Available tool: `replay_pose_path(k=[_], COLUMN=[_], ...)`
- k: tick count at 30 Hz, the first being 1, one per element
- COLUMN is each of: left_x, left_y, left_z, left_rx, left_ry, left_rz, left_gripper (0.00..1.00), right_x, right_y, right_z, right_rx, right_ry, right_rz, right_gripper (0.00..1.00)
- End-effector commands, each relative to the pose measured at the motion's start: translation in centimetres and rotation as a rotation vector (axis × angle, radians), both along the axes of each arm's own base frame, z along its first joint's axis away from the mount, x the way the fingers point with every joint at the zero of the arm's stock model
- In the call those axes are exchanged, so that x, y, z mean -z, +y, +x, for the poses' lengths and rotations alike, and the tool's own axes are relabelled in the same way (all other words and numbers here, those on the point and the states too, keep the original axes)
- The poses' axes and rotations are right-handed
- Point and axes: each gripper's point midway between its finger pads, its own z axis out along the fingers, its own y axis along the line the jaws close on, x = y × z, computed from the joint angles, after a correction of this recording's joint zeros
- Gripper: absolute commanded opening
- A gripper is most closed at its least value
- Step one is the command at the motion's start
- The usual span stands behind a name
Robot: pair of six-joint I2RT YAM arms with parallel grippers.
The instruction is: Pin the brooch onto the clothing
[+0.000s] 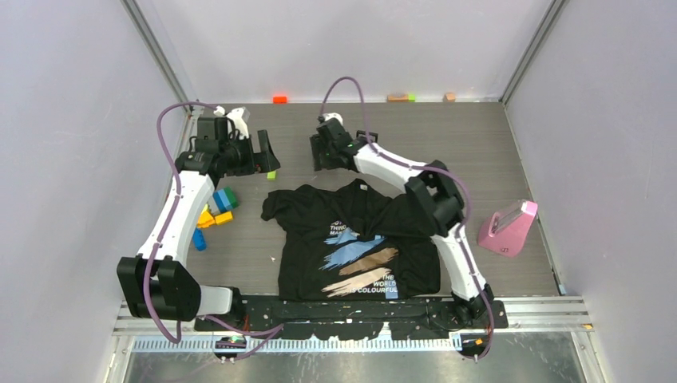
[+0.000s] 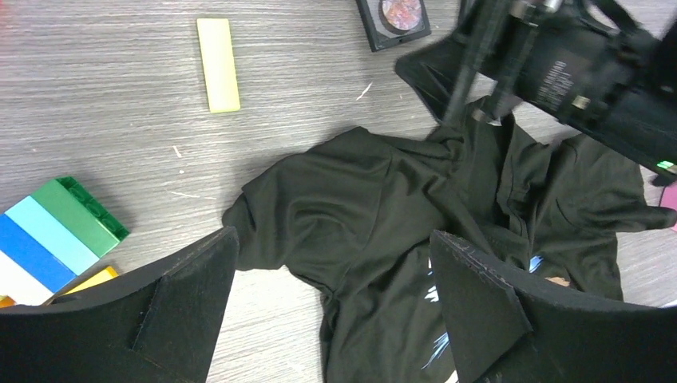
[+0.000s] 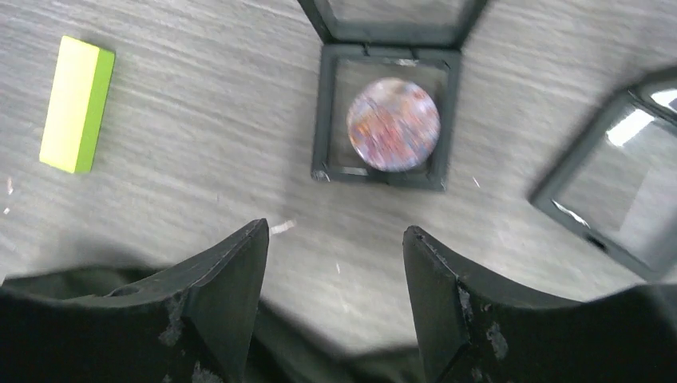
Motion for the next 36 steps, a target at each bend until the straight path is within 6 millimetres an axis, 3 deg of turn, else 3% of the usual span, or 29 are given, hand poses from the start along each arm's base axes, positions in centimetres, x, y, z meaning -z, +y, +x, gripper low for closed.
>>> replay_pose_path(k=[1, 6, 20, 33, 36], left_x=[-1.0, -0.7, -0.7, -0.5, -0.6], left_y=[0.7, 0.3, -0.3, -0.8, -0.8], left_z=[0.0, -0.1, -0.1, -0.1, -0.1], left_rx=[-0.010, 0.006, 0.022, 0.037, 0.038], left_ry=[-0.039, -0.028, -0.023, -0.016, -0.016], left_rz=[0.038, 0.019, -0.005, -0.030, -0.034], left_gripper=[0.92, 0.91, 0.91, 0.91, 0.91], right_x=[0.2, 2.2, 1.3, 3.2, 3.7], right_y=[1.2, 1.8, 3.1, 4.3, 4.1], right_z=[2.9, 4.4, 6.2, 7.3, 7.1], right_rx=[0.004, -0.021, -0.102, -0.162, -0.155], right_ry=[-0.057, -0.099, -0.196, -0.197, -0.179], right_rz=[-0.118, -0.246, -0.302, -0.326, -0.333], right_gripper=[0.69, 0.72, 0.76, 0.80, 0.73])
